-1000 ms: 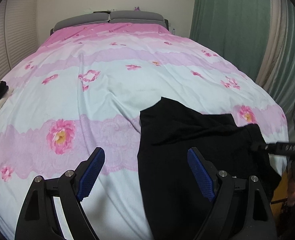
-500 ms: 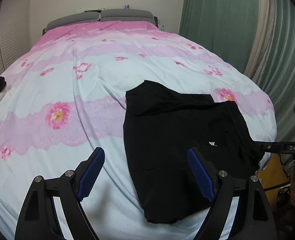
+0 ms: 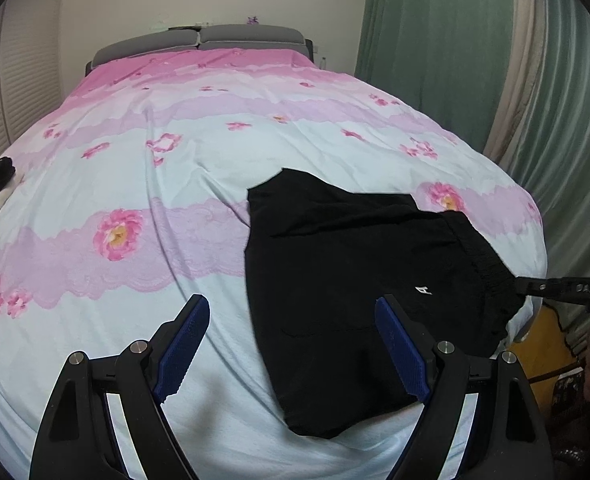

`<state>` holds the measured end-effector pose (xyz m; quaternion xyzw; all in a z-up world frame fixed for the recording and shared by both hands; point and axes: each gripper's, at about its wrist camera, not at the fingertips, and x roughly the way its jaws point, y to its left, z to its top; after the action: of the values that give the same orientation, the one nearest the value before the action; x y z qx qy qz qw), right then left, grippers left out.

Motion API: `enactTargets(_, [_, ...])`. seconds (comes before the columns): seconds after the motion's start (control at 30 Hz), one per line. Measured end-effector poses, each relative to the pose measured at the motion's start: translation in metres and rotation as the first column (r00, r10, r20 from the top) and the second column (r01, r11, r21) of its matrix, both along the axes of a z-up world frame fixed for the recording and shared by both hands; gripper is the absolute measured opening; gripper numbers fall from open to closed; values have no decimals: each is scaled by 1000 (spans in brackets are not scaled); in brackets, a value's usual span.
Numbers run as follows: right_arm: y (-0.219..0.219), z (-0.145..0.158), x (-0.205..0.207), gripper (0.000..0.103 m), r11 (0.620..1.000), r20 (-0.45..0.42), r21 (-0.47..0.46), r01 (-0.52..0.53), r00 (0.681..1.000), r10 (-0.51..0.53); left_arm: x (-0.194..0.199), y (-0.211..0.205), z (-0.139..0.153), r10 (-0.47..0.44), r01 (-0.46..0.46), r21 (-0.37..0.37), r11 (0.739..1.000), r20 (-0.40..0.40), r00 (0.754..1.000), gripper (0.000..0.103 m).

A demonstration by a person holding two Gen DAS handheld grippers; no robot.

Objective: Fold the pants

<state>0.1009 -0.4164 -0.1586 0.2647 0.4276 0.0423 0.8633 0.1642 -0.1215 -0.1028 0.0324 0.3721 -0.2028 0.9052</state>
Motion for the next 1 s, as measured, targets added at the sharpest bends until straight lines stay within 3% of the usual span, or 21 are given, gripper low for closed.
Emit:
enactTargets(0.13, [2, -21, 1, 6, 1000, -39, -8, 25, 999, -25, -3, -3, -7, -2, 1, 18, 1000, 5, 1000, 85])
enactTargets(0.27, [1, -32, 1, 13, 999, -38, 20, 49, 998, -48, -3, -1, -12, 13, -13, 14, 1000, -5, 1000, 85])
enactTargets(0.33, [1, -24, -3, 36, 998, -13, 13, 66, 998, -65, -4, 2, -10, 22, -22, 0, 1000, -7, 1000, 85])
enactTargets(0.37, [1, -18, -6, 55, 997, -2, -5, 79, 997, -79, -4, 3, -8, 25, -25, -6, 1000, -7, 1000, 85])
enactTargets(0.4, [2, -13, -10, 63, 995, 14, -21, 99, 995, -98, -5, 5, -6, 32, -32, -15, 999, -3, 999, 85])
enactTargets(0.47, [2, -3, -23, 69, 988, 50, -11, 154, 987, -153, -6, 9, -2, 47, -47, -27, 999, 0, 999, 87])
enactTargets(0.57, [3, -6, -38, 69, 973, 56, 106, 206, 976, -212, -8, 15, 2, 75, -75, -53, 996, 5, 997, 89])
enactTargets(0.73, [15, -35, -49, 70, 916, 17, 317, 244, 965, -263, -6, 19, -9, 105, -106, -69, 992, -18, 994, 89])
enactTargets(1.0, [15, -72, -46, 70, 841, -45, 446, 306, 946, -321, 5, 26, -44, 150, -167, -130, 977, -130, 980, 89])
